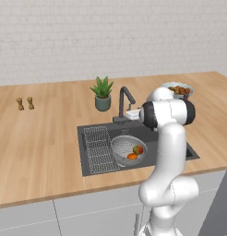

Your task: Put the colander in the sink, put the apple, orange in the colander, and turn on the sink faucet and pour water over the colander.

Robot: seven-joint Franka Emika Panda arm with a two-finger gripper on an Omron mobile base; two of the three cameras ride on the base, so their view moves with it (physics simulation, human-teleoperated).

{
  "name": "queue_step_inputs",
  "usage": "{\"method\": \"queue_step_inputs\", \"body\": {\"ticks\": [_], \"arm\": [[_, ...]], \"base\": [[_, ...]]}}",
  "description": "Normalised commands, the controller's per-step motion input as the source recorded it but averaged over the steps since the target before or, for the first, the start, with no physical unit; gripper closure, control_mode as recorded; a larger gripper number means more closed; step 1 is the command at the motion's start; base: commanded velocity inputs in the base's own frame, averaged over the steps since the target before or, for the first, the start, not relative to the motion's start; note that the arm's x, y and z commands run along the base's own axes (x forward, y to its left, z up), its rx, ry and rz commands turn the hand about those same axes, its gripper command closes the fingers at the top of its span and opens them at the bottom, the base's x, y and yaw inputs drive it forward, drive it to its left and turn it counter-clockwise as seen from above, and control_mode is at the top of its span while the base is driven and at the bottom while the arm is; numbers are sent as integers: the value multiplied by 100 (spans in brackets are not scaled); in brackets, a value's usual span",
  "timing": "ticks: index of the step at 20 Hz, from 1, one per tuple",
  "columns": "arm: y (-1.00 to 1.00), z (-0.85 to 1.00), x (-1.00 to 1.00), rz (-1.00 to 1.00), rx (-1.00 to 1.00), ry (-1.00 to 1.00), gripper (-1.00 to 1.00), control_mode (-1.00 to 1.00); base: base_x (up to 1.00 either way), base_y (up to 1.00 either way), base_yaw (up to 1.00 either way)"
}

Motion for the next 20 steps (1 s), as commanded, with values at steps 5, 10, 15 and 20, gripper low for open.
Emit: {"method": "queue_step_inputs", "body": {"ticks": [5, 10, 15, 20], "arm": [[2, 0, 12, 0, 0, 0, -100, -100], [9, 0, 1, 0, 0, 1, -100, -100], [6, 0, 4, 0, 0, 0, -100, -100], [8, 0, 14, 0, 0, 0, -100, -100]], "base": [[0, 0, 0], [0, 0, 0], [0, 0, 0], [0, 0, 0]]}}
